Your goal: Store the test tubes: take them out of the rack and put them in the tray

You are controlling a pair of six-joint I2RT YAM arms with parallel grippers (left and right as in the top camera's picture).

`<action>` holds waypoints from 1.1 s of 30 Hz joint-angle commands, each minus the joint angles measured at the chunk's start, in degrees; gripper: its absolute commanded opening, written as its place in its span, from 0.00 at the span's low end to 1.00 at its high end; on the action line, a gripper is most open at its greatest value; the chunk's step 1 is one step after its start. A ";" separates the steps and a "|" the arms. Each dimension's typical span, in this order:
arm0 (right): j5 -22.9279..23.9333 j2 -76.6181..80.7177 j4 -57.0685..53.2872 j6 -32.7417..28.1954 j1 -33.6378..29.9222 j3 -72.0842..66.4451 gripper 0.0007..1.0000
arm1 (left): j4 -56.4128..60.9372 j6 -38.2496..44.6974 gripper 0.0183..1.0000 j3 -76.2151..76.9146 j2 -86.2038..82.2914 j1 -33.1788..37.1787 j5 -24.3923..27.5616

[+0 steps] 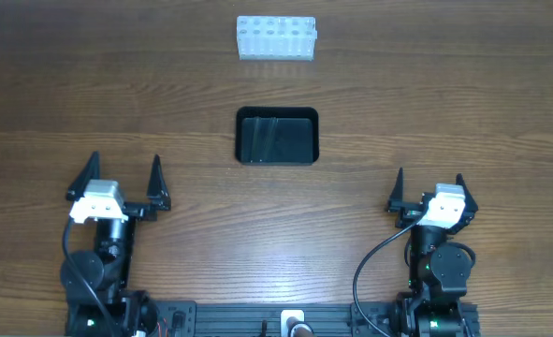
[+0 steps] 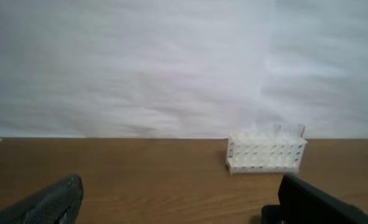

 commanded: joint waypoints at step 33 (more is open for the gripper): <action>-0.11 -0.52 0.00 -0.24 -0.31 -0.48 0.99 | -9.53 1.05 1.00 -6.51 -5.46 0.35 2.14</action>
